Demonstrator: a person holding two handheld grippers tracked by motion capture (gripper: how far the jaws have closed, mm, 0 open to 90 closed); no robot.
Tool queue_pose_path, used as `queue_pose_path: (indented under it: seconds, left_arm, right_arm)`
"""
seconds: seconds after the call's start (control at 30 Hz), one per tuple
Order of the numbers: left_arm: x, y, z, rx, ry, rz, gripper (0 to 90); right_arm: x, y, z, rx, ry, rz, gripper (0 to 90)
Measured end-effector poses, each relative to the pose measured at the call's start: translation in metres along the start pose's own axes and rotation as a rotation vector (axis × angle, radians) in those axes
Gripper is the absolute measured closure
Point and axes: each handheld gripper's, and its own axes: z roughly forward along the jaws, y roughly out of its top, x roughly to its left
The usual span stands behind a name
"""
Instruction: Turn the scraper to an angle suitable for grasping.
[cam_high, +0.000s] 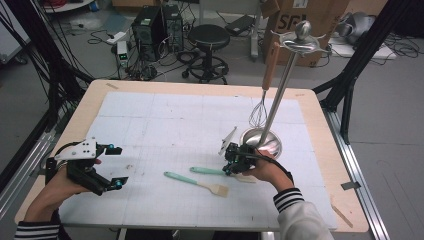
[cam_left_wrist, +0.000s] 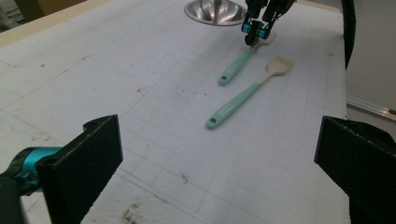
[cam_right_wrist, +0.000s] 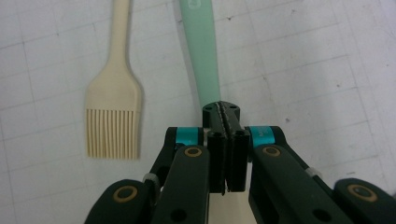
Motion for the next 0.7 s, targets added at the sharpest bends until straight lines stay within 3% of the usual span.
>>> queue_pose_path:
  seconds: [0.1, 0.6, 0.7]
  left_arm:
    - [0.0, 0.0, 0.001, 0.005, 0.003, 0.0, 1.7]
    - [-0.001, -0.001, -0.001, 0.001, 0.002, 0.0, 1.6]
    - [-0.001, -0.001, -0.001, 0.002, 0.004, -0.005, 1.6]
  right_arm:
    - [-0.003, 0.0, -0.001, -0.018, -0.02, 0.011, 89.0]
    - [0.0, -0.008, 0.002, 0.056, -0.015, -0.012, 89.0]
    - [0.002, -0.015, 0.0, 0.04, 0.001, -0.011, 89.0]
